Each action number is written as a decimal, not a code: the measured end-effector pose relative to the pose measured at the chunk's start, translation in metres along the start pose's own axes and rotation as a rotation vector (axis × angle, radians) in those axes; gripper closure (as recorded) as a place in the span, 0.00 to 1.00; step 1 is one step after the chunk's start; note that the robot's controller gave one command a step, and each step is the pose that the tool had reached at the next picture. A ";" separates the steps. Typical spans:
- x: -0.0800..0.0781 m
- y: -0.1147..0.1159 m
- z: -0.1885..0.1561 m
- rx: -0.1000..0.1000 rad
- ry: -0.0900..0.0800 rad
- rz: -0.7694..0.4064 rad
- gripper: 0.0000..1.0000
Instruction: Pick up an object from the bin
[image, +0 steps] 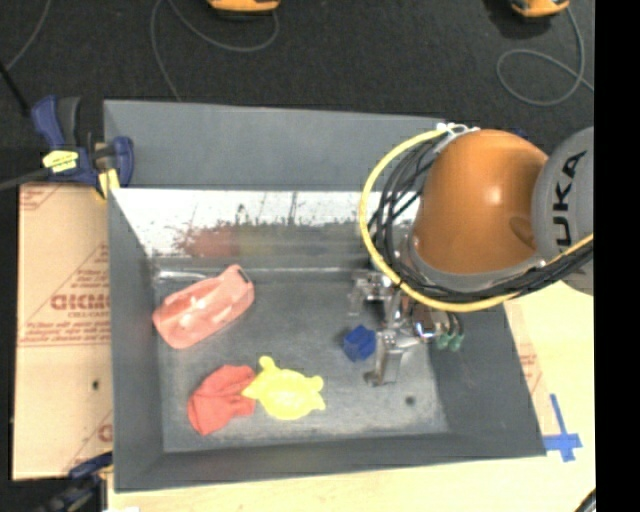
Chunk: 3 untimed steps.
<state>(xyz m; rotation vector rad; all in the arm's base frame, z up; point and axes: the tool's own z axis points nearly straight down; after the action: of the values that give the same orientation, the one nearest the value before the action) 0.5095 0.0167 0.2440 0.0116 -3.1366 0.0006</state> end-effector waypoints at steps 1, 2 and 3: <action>-0.001 0.000 -0.004 0.000 -0.008 0.000 0.00; -0.007 -0.005 0.024 -0.001 -0.012 0.073 0.00; -0.019 -0.019 0.052 0.000 -0.008 0.047 0.00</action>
Offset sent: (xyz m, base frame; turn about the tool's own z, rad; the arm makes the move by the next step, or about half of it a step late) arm 0.0113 -0.0103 -0.0652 0.1569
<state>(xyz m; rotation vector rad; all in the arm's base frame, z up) 0.5287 -0.0018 0.1923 -0.0619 -3.1440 0.0008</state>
